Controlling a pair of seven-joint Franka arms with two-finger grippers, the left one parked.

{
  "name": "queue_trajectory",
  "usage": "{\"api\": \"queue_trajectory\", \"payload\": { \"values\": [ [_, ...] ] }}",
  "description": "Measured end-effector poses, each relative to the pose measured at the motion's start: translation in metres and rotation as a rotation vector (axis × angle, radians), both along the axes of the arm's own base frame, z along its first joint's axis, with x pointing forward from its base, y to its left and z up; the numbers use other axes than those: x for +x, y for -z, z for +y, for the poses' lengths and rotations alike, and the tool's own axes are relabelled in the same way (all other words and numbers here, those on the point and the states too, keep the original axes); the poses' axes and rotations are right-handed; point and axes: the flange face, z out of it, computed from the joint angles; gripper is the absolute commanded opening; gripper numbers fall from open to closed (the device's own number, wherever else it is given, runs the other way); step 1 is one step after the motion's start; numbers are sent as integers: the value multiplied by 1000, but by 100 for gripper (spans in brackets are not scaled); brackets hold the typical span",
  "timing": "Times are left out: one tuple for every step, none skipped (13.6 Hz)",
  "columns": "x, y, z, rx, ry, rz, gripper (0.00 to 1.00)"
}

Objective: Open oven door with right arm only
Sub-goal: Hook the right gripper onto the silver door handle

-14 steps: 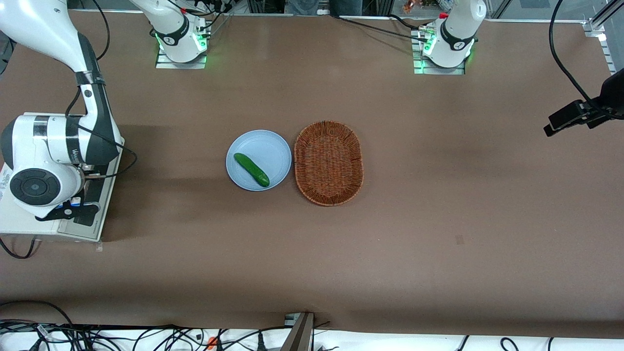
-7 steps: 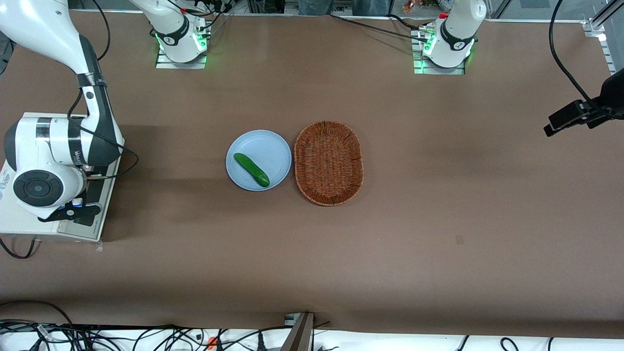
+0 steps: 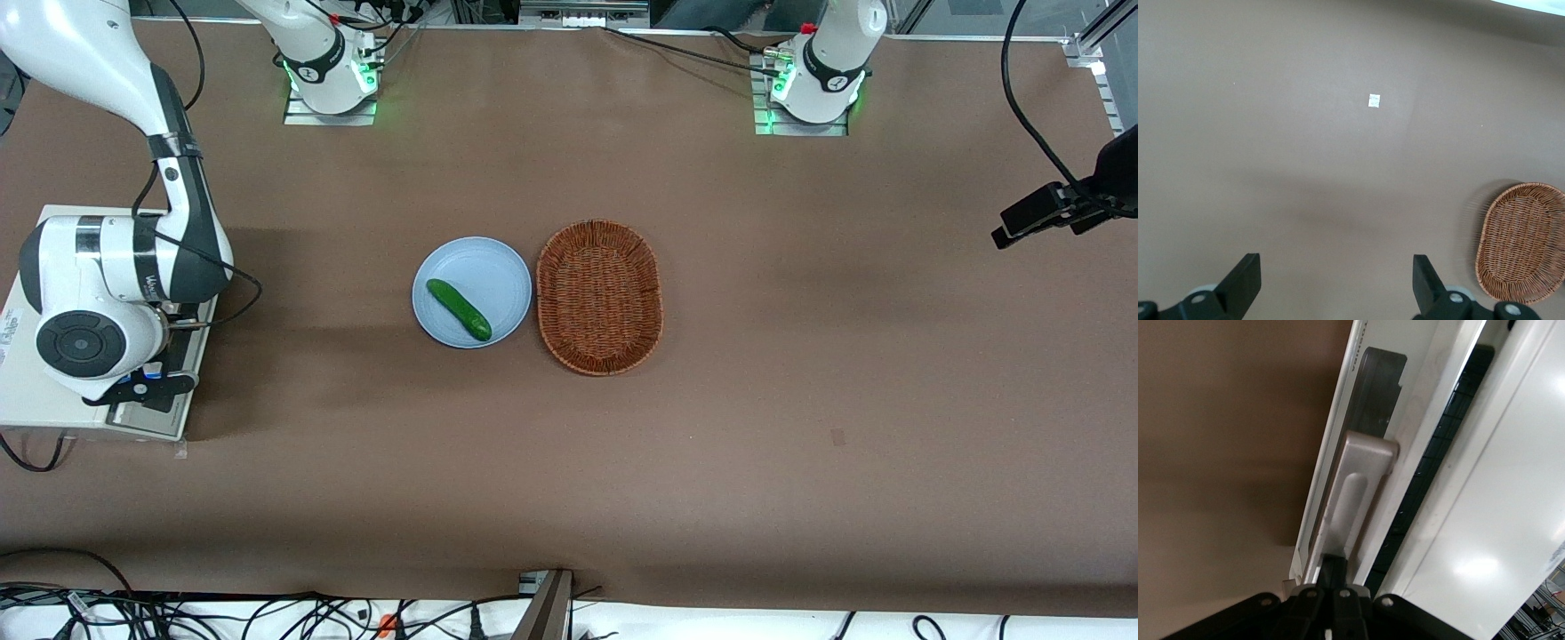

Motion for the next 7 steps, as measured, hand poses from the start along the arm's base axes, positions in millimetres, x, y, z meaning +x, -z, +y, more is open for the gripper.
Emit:
{"api": "queue_trajectory", "payload": {
  "values": [
    [0, 0, 2, 4, 0, 0, 0],
    [0, 1, 4, 13, 1, -3, 0],
    [1, 1, 7, 26, 4, -5, 0],
    [1, 2, 10, 37, 4, -6, 0],
    [1, 4, 14, 47, 4, -7, 0],
    [1, 6, 18, 59, 4, -8, 0],
    [2, 9, 23, 68, 2, -8, 0]
  ]
}}
